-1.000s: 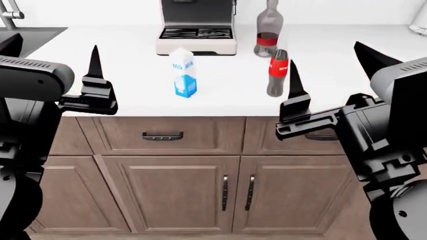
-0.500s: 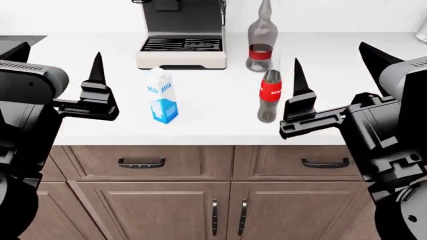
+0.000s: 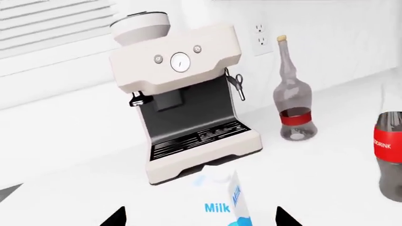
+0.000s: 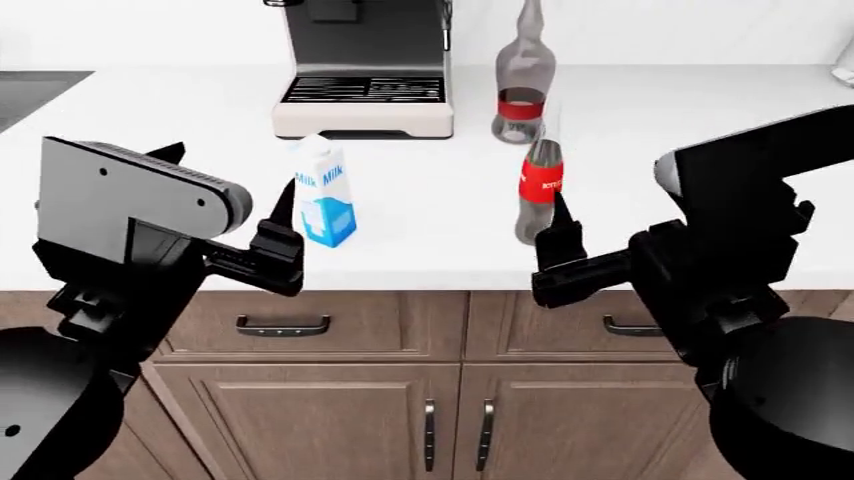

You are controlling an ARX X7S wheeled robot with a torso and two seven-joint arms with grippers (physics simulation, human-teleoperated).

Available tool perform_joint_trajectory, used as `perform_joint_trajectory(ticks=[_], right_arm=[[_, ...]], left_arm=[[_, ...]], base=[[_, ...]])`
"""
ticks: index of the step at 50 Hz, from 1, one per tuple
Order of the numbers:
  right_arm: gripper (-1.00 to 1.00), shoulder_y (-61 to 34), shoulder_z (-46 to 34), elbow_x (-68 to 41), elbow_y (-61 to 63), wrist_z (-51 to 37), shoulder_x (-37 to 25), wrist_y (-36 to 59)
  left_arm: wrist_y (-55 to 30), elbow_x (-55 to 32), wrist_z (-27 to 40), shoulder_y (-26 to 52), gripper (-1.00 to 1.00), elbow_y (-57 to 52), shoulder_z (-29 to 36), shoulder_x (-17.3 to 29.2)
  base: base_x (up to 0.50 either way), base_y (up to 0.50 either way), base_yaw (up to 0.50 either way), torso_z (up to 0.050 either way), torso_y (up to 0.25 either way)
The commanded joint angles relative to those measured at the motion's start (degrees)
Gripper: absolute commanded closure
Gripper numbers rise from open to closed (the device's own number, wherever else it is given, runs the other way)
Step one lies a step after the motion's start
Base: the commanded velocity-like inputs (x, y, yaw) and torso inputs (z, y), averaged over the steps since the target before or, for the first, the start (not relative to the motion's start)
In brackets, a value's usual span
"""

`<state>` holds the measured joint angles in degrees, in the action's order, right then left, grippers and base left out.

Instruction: Move the drinks to the dining counter.

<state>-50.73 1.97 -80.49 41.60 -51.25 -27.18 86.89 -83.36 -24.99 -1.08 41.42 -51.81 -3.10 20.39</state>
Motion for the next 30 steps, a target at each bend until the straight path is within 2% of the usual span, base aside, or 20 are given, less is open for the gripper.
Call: perform_joint_trajectory(ticks=[1, 13, 30], right_arm=[[-1.0, -0.21, -3.25, -3.98, -2.86, -3.03, -1.34, -0.93], [-1.0, -0.86, -6.0, -0.43, -3.83, -0.67, -2.02, -3.35], [-1.0, -2.47, -15.72, 15.48, -11.79, 11.64, -2.57, -12.25]], left_arm=[[-0.73, -1.19, -0.27, -0.31, -1.0, 0.22, 1.67, 0.82], [0.64, -1.36, 0.12, -0.59, -1.0, 1.15, 2.76, 1.13], [7.35, -0.03, 0.22, -0.83, -1.0, 7.2, 8.06, 0.65]], base=[[0.0, 0.0, 0.0, 0.0, 0.0], [0.0, 0.0, 0.0, 0.0, 0.0], [0.0, 0.0, 0.0, 0.0, 0.0]])
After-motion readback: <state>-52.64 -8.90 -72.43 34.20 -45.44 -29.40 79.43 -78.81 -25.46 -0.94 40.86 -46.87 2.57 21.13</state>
